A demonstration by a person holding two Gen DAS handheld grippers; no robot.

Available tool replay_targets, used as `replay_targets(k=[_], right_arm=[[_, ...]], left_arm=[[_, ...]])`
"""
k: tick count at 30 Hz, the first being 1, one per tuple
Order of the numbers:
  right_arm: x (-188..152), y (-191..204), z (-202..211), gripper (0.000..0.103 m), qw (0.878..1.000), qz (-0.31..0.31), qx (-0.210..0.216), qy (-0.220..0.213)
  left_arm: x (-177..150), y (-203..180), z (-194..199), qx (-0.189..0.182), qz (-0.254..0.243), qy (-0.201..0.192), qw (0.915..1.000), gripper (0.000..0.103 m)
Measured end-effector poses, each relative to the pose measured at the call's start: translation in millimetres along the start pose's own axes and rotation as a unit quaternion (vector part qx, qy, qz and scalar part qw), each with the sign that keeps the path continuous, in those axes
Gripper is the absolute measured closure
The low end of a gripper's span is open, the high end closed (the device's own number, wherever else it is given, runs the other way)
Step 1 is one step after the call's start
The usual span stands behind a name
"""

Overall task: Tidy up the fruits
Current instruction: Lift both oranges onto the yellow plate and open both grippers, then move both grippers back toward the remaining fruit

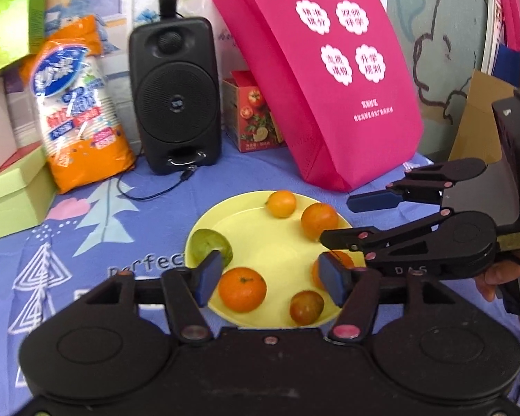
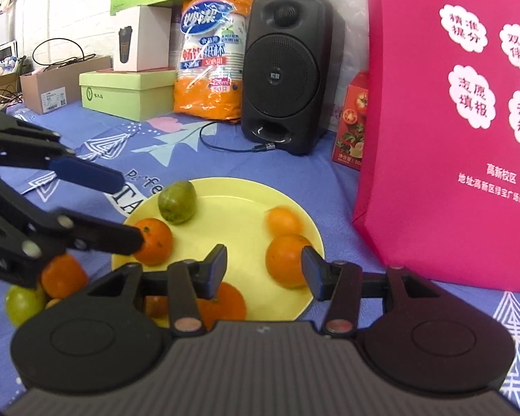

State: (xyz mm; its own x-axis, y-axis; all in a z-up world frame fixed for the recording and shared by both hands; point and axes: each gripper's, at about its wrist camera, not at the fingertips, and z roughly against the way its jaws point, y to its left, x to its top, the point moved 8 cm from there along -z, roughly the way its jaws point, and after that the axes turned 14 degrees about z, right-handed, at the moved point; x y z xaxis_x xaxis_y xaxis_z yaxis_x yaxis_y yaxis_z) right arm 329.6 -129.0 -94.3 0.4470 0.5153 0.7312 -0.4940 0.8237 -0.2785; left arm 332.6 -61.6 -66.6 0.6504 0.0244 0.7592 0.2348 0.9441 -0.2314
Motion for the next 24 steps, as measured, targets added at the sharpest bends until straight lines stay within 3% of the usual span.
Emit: replay_targets(k=[12, 18, 24], right_arm=[[-12.7, 39.7, 59.4, 0.048, 1.000, -0.004, 0.000, -0.022], [-26.9, 70.7, 74.2, 0.048, 1.000, -0.004, 0.018, -0.014], [-36.8, 105.5, 78.8, 0.048, 0.999, 0.004, 0.045, -0.005]], left_arm=[[-43.9, 27.6, 67.6, 0.035, 0.044, -0.012, 0.9983, 0.036], [-66.4, 49.7, 87.6, 0.054, 0.074, -0.003, 0.9958, 0.036], [-91.1, 59.5, 97.7, 0.072, 0.071, 0.009, 0.9948, 0.037]])
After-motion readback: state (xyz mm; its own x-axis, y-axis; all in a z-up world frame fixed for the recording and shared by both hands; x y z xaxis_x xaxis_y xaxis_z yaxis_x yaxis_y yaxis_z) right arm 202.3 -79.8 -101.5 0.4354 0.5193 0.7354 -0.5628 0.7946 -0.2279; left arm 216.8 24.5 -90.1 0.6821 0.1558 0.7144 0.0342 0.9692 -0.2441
